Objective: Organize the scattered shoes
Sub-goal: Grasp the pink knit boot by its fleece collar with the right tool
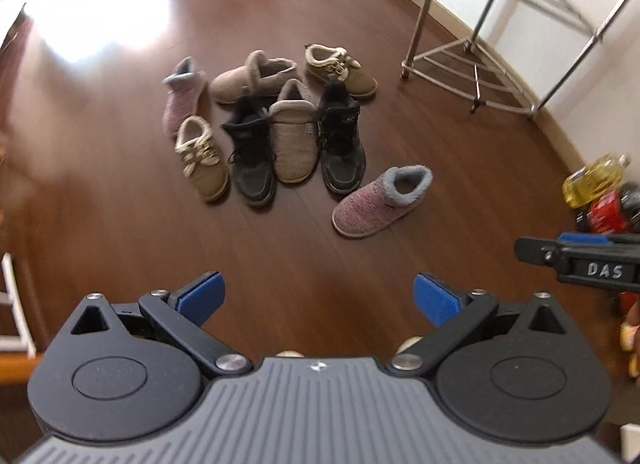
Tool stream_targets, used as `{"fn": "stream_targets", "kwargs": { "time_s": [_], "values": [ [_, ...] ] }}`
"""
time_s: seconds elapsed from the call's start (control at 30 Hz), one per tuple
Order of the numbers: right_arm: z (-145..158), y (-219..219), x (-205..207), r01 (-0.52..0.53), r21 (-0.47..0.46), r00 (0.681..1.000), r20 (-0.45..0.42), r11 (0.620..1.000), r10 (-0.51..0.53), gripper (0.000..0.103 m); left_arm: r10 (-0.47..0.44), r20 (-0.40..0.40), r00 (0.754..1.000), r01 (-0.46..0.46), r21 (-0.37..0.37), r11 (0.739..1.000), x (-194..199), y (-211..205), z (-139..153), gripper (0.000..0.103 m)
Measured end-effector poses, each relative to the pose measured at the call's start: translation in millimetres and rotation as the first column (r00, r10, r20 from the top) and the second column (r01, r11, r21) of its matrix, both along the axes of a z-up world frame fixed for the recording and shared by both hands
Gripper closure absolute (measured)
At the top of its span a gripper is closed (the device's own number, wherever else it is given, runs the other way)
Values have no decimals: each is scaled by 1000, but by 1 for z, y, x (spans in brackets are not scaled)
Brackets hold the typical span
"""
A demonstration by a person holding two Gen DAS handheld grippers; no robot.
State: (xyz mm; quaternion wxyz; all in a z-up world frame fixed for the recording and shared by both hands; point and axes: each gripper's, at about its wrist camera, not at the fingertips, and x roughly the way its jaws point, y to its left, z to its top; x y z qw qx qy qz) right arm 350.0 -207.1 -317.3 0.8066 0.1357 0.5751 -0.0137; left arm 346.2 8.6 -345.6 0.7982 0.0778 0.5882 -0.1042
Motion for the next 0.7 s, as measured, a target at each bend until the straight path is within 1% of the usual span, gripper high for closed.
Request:
{"fn": "stream_targets", "kwargs": {
  "time_s": [0.03,0.07,0.1,0.17,0.2,0.27,0.33,0.37,0.4,0.43,0.5,0.53,0.6,0.63,0.67,0.7],
  "values": [
    [-8,1,1,-1,-3,1000,7,1000,1,42,-22,5,1000,22,3,1000,6,1,-28,1],
    [-53,6,-11,-11,-27,999,41,1000,12,51,-38,7,999,38,5,999,10,1,-48,1],
    [-79,8,-7,-11,-42,999,50,999,13,60,-45,5,999,45,10,999,12,0,-64,1],
    [-125,10,-1,-2,-49,998,69,999,6,61,-60,3,998,60,30,998,20,2,-123,1],
    [-148,9,-3,1,-50,997,78,999,3,62,-61,1,998,61,41,997,21,4,-142,1],
    [-187,15,1,-15,-62,997,70,998,19,65,-57,-19,998,58,41,997,17,5,-170,1],
    [-217,19,2,-38,-62,997,63,997,42,71,-52,-41,998,53,34,998,12,6,-191,1],
    [-227,23,4,-55,-61,996,66,997,59,74,-50,-57,997,51,19,998,8,6,-197,1],
    [-232,27,6,-69,-63,995,71,996,74,79,-53,-79,995,53,-3,999,5,7,-207,1],
    [-237,30,6,-81,-67,993,75,994,86,83,-61,-91,994,60,-15,998,4,7,-212,1],
    [-252,39,12,-112,-86,988,93,990,120,86,-86,-96,992,83,-29,996,3,8,-219,1],
    [-250,39,11,-112,-86,988,95,990,121,86,-111,-83,990,109,-29,994,5,10,-224,1],
    [-265,38,24,-124,-89,982,136,988,135,86,-150,-42,988,150,-4,989,12,11,-234,1],
    [-267,37,27,-126,-92,981,140,988,138,84,-167,-26,986,168,8,986,16,11,-240,1],
    [-278,36,36,-138,-112,975,159,984,155,82,-181,-16,983,181,19,983,21,12,-249,1],
    [-289,34,46,-150,-133,969,178,980,172,76,-195,-6,981,195,29,980,26,12,-257,1]
  ]
}}
